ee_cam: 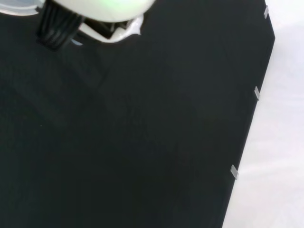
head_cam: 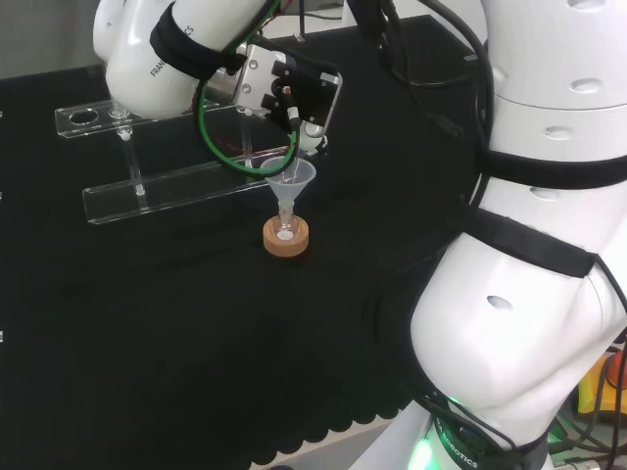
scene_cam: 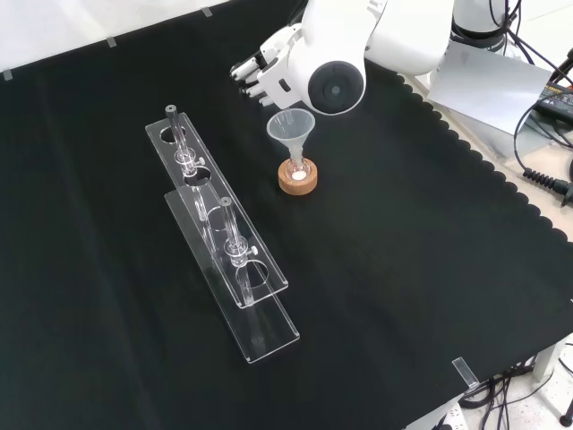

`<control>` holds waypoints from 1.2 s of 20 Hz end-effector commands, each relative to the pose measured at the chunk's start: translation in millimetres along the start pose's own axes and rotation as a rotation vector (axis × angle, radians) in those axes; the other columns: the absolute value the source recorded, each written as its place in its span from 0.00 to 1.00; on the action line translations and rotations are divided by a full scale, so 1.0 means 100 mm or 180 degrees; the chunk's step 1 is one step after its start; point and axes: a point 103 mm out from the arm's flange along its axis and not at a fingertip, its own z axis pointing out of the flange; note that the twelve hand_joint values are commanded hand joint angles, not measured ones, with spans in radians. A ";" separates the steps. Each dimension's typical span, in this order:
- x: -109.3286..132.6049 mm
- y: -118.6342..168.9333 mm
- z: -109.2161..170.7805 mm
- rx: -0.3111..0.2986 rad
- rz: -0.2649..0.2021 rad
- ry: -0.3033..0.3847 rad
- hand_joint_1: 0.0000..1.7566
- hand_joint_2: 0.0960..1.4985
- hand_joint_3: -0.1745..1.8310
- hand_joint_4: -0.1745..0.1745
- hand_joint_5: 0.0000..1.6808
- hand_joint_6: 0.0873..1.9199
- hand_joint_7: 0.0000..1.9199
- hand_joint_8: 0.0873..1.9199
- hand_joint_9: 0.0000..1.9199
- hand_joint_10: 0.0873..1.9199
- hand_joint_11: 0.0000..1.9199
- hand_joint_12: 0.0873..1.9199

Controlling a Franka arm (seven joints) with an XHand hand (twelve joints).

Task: Pour all the NaCl from the weighing funnel into the round-bottom flask.

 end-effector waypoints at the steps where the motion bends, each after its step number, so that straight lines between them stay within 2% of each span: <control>1: 0.02 -0.01 -0.05 0.0006 0.0039 -0.0070 0.62 0.40 0.50 1.00 0.66 0.52 0.29 0.31 0.38 0.23 0.16 0.68; 16: 0.05 0.00 -0.08 0.0067 0.0041 -0.0239 0.62 0.40 0.50 1.00 0.66 0.52 0.28 0.31 0.37 0.23 0.17 0.68; 24: 0.06 -0.01 -0.12 -0.0014 0.0012 -0.0359 0.62 0.40 0.50 1.00 0.66 0.52 0.28 0.31 0.37 0.23 0.17 0.68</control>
